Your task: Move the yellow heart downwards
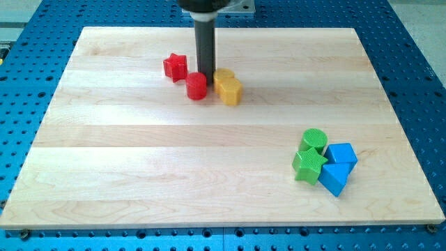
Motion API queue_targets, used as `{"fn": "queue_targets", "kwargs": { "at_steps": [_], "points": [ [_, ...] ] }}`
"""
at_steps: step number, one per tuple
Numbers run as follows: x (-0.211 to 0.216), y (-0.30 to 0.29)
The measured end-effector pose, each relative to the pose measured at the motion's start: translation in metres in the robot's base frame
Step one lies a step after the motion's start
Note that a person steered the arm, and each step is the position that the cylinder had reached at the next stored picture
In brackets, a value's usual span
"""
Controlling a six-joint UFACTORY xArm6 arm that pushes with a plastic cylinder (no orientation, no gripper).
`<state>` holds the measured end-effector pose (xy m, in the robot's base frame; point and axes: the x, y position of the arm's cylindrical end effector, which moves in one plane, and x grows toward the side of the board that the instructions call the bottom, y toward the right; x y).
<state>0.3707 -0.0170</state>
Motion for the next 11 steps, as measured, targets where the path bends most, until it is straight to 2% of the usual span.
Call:
{"fn": "queue_targets", "kwargs": {
  "at_steps": [1,2,4,5,6,8,10,11],
  "points": [
    [0.033,0.036],
    [0.017,0.051],
    [-0.037,0.037],
    [-0.055,0.066],
    [-0.046,0.091],
    [0.044,0.092],
    [0.048,0.084],
    [0.084,0.076]
  ]
}}
